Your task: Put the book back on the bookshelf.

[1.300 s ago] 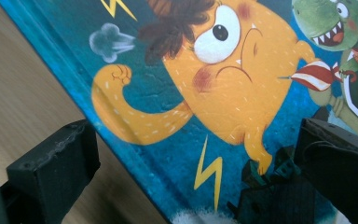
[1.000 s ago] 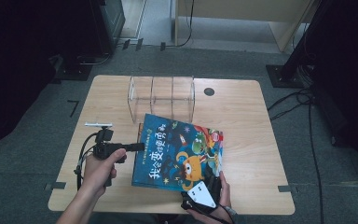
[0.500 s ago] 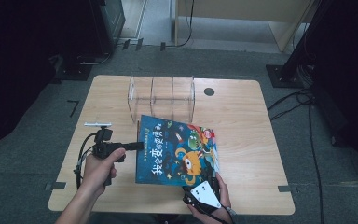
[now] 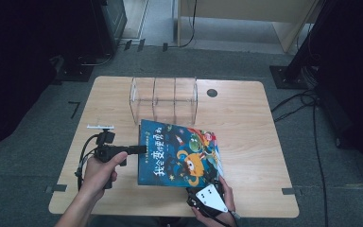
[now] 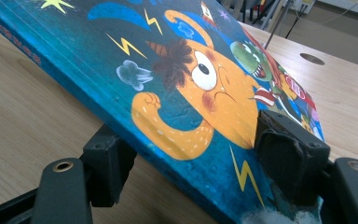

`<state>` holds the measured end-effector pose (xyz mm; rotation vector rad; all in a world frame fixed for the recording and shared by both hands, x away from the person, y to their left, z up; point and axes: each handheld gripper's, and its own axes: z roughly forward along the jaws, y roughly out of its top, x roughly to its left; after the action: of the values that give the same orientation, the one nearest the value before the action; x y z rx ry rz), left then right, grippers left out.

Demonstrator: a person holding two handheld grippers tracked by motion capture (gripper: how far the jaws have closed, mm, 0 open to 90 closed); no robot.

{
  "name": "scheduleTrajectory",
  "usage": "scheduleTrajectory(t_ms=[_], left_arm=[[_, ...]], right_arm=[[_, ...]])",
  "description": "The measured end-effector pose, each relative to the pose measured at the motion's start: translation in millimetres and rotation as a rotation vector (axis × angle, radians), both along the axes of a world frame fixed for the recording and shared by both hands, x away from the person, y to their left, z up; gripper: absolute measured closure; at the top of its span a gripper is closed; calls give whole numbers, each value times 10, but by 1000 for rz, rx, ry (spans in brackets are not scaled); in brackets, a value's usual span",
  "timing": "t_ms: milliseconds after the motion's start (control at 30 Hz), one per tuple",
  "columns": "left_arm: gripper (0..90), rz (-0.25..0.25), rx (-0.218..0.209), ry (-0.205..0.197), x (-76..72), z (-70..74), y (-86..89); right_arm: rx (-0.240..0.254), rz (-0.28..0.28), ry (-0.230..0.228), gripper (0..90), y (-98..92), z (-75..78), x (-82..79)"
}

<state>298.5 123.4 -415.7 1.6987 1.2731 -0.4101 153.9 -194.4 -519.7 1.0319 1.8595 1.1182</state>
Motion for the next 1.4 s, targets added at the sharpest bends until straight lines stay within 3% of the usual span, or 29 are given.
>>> scheduleTrajectory(t_ms=[167,300,433,533,800,1233,1400], left_arm=[[476,-16,26,-16,-12,44,1],[433,1,-10,-55,-31,130,80],[373,4,44,-65,-47,118,81],[323,14,66,-48,-43,33,91],[311,46,83,18,21,-134,160],[334,25,36,116,169,-338,13],[410,18,20,127,188,-324,-36]], right_arm=[[18,-4,-8,300,-6,2,-6],[38,-4,-12,301,-30,5,-1],[-3,-4,-49,301,4,-4,-18],[-16,-5,-52,301,27,-7,-28],[53,-3,-21,300,-29,6,-16],[66,-4,-31,300,-43,9,-17],[68,-3,-33,300,-52,13,-17]])
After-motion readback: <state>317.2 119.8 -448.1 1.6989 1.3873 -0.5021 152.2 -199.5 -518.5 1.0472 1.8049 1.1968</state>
